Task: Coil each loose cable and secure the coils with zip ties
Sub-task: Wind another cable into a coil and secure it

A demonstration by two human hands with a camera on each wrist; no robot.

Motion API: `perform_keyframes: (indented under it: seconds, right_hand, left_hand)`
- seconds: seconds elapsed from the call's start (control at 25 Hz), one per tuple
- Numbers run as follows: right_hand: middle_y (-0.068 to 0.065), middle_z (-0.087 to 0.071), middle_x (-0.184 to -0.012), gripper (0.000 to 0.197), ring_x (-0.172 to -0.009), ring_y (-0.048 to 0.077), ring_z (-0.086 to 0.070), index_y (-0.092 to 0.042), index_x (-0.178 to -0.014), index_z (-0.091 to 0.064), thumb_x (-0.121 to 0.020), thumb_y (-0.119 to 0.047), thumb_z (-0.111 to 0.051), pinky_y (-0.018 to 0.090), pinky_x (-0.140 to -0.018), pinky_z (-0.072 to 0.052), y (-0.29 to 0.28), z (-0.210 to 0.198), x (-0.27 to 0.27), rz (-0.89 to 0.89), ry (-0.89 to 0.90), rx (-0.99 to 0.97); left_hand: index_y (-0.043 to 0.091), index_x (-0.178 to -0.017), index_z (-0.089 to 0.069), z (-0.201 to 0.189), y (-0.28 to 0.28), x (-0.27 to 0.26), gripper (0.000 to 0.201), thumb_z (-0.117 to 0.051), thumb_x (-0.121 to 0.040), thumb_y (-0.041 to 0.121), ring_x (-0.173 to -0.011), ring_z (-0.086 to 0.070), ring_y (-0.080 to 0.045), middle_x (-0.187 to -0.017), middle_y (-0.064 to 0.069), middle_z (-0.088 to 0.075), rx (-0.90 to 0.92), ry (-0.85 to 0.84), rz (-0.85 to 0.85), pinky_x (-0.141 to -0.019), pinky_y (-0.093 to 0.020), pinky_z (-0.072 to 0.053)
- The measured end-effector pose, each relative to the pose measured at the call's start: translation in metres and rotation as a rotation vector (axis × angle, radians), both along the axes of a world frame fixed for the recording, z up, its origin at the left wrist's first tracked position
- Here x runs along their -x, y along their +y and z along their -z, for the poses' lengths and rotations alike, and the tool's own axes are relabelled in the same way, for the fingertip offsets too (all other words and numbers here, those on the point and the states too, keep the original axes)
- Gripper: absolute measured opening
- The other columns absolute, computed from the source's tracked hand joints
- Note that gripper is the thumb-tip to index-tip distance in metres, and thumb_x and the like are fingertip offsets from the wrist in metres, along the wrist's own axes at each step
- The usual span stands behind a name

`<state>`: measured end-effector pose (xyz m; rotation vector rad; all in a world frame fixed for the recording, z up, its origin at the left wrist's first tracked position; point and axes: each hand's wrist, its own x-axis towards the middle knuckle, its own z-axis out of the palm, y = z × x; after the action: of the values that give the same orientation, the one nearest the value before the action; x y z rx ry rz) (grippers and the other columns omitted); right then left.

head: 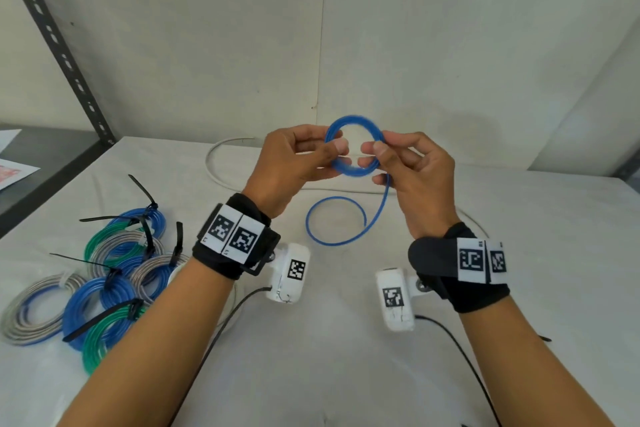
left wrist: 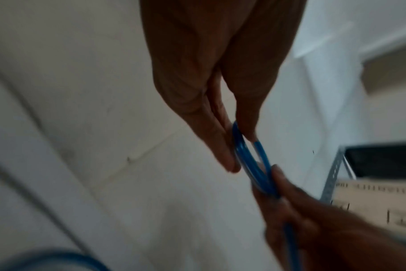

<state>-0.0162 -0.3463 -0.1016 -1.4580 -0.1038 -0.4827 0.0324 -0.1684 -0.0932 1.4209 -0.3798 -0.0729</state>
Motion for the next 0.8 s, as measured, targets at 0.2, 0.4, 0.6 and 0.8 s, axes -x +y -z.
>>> perform_keyframes:
  seconds: [0.2,0.4,0.6,0.8]
  right_hand:
    - [0.002,-0.077,-0.081,0.007,-0.072,0.018,-0.074,-0.009,-0.097,-0.075,-0.091,-0.008,-0.072,0.032,-0.059,-0.057,-0.014,-0.004,0.002,-0.145,0.001,0.575]
    - [0.005,-0.077,-0.088,0.011,-0.079,0.017,-0.075,-0.011,-0.102,-0.076,-0.092,-0.010,-0.071,0.032,-0.062,-0.059,-0.019,-0.006,0.001,-0.101,-0.036,0.551]
    - [0.009,-0.078,-0.087,0.005,-0.080,0.025,-0.077,-0.007,-0.096,-0.069,-0.093,-0.010,-0.070,0.031,-0.060,-0.058,-0.018,-0.008,-0.001,0.029,-0.047,0.193]
    - [0.015,-0.077,-0.095,0.011,-0.086,0.029,-0.076,-0.002,-0.101,-0.062,-0.095,-0.011,-0.067,0.035,-0.065,-0.060,0.005,-0.004,0.002,0.031,-0.047,-0.072]
  left_hand:
    - [0.007,-0.105,-0.078,-0.006,0.017,-0.001,0.021,-0.079,-0.086,0.014,-0.085,-0.076,-0.026,-0.088,-0.010,-0.078,-0.458,-0.200,0.151,-0.082,-0.039,-0.062]
    - [0.006,-0.096,-0.078,-0.007,0.016,0.002,0.012,-0.079,-0.085,0.010,-0.079,-0.076,-0.026,-0.081,-0.014,-0.077,-0.454,-0.199,0.074,-0.079,-0.041,-0.063]
    - [-0.005,-0.105,-0.071,-0.013,0.026,-0.004,0.020,-0.070,-0.092,0.010,-0.082,-0.076,-0.025,-0.085,-0.015,-0.075,-0.021,-0.078,-0.056,-0.070,-0.031,-0.060]
    - [0.001,-0.108,-0.070,-0.006,0.005,0.001,0.020,-0.068,-0.093,0.014,-0.088,-0.076,-0.025,-0.089,-0.010,-0.076,0.176,0.013,-0.033,-0.074,-0.031,-0.060]
